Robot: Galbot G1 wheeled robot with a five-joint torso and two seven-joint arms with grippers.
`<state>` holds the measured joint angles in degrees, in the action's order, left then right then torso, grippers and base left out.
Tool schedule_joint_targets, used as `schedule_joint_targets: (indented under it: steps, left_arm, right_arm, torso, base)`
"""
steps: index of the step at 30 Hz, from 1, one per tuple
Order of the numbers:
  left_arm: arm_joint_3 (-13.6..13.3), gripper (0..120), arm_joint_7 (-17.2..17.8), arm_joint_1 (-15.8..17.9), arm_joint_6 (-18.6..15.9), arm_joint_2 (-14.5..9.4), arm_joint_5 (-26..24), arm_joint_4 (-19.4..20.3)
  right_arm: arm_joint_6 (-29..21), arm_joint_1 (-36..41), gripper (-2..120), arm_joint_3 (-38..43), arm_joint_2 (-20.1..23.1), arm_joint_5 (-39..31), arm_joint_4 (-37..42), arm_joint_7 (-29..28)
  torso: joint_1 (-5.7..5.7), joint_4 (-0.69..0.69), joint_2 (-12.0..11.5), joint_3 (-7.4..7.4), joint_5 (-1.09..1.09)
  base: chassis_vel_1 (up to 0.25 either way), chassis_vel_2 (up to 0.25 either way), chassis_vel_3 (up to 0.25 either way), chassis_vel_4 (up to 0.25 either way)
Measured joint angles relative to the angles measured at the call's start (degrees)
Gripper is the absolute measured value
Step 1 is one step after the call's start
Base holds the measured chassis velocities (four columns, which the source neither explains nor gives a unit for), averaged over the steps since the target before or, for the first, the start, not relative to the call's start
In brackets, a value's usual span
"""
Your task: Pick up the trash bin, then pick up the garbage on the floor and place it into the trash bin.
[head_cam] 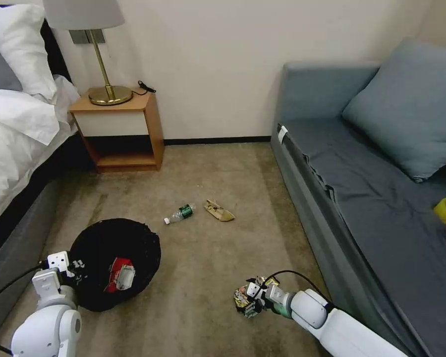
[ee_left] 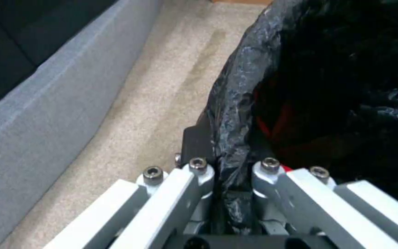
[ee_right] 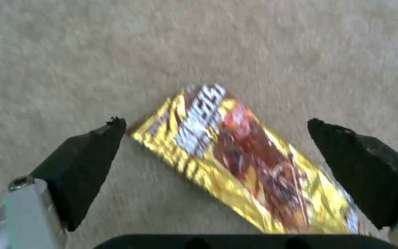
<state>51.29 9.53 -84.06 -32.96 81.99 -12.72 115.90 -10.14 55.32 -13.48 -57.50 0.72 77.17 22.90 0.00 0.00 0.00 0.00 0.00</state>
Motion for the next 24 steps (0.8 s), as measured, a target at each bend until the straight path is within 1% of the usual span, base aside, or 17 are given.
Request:
schedule_joint_targets:
  steps: [5, 7, 11, 16, 24]
  left_arm:
    - [-0.4, 4, -0.1, -0.1, 0.3, -0.2, 0.0, -0.2]
    - [-1.0, 4, 0.0, -0.2, 0.3, -0.1, 0.2, 0.2]
    - [-1.6, 4, 0.0, -0.2, 0.1, 0.3, 0.5, 0.8]
    - [-1.7, 4, 0.0, -0.3, 0.3, 0.4, 0.6, 0.7]
    - [-1.7, 4, -0.1, -0.6, 0.9, 0.4, 0.6, 0.2]
  right_arm:
    - [0.7, 1.1, 100, 1.6, 0.4, 2.1, -0.1, 0.1]
    - [1.6, 1.4, 100, 2.4, 0.3, 4.4, -0.5, 0.4]
    - [2.6, 1.6, 100, 3.4, 0.4, 6.9, -1.2, 0.6]
    - [3.2, 1.6, 100, 3.7, 0.6, 7.9, -2.3, 0.6]
    - [4.7, 0.7, 100, 4.5, -0.7, 10.4, -6.3, 0.4]
  torso:
    - [0.0, 0.0, 0.0, 0.0, 0.0]
    - [0.0, 0.0, 0.0, 0.0, -0.01]
    - [0.0, 0.0, 0.0, 0.0, 0.01]
    - [0.0, 0.0, 0.0, 0.0, 0.0]
    - [0.0, 0.0, 0.0, 0.0, 0.0]
  base:
    - [0.0, 0.0, 0.0, 0.0]
    - [0.0, 0.0, 0.0, 0.0]
    - [0.0, 0.0, 0.0, 0.0]
    - [0.0, 0.0, 0.0, 0.0]
    - [0.0, 0.0, 0.0, 0.0]
